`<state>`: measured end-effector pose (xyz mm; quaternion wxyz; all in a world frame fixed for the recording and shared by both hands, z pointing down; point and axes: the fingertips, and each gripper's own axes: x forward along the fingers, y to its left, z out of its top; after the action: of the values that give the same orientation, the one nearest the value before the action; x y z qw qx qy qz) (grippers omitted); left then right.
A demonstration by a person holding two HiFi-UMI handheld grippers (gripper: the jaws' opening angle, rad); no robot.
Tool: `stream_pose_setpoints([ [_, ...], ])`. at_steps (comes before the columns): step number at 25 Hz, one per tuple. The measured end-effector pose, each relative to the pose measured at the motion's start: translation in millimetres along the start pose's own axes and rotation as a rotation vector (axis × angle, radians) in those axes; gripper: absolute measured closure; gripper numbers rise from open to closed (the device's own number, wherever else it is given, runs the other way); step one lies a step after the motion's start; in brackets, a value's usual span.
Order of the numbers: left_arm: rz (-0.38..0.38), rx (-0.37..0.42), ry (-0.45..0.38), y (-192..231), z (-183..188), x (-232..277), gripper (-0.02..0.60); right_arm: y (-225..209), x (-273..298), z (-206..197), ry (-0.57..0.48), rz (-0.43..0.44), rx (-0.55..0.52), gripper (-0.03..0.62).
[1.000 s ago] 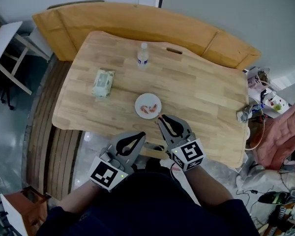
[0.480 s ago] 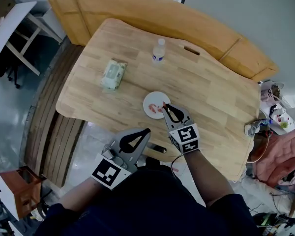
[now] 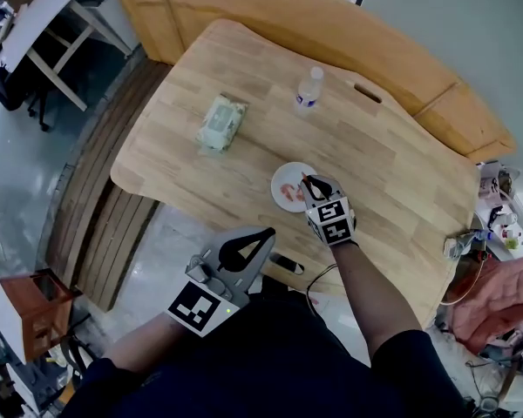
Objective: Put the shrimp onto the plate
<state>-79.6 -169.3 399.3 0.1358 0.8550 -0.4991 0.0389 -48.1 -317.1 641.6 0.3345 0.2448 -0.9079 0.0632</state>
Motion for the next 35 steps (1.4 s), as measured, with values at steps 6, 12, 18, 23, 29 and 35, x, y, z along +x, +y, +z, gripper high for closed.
stream_pose_setpoints([
  [6,0.029,-0.013,0.014,7.5,-7.6,-3.2,0.577,-8.4,36.1,-32.1,0.105,0.019,0.021,0.531],
  [12,0.05,-0.024,0.021,12.2,-13.6,-7.2,0.577,-19.2,57.6,-53.3,0.181,0.039,0.045,0.531],
  [18,0.079,-0.04,0.033,18.5,-19.8,-13.5,0.577,-17.5,69.8,-61.1,0.204,0.069,0.066,0.531],
  [23,0.091,-0.041,0.037,21.3,-22.6,-13.9,0.578,-12.9,80.8,-67.3,0.23,0.086,0.046,0.532],
  [29,0.109,-0.063,0.042,22.5,-30.0,-20.6,0.578,-10.6,88.0,-71.1,0.244,0.1,0.049,0.53],
  [35,0.121,-0.063,0.038,23.5,-30.3,-24.7,0.577,-9.0,89.6,-71.1,0.232,0.105,0.06,0.523],
])
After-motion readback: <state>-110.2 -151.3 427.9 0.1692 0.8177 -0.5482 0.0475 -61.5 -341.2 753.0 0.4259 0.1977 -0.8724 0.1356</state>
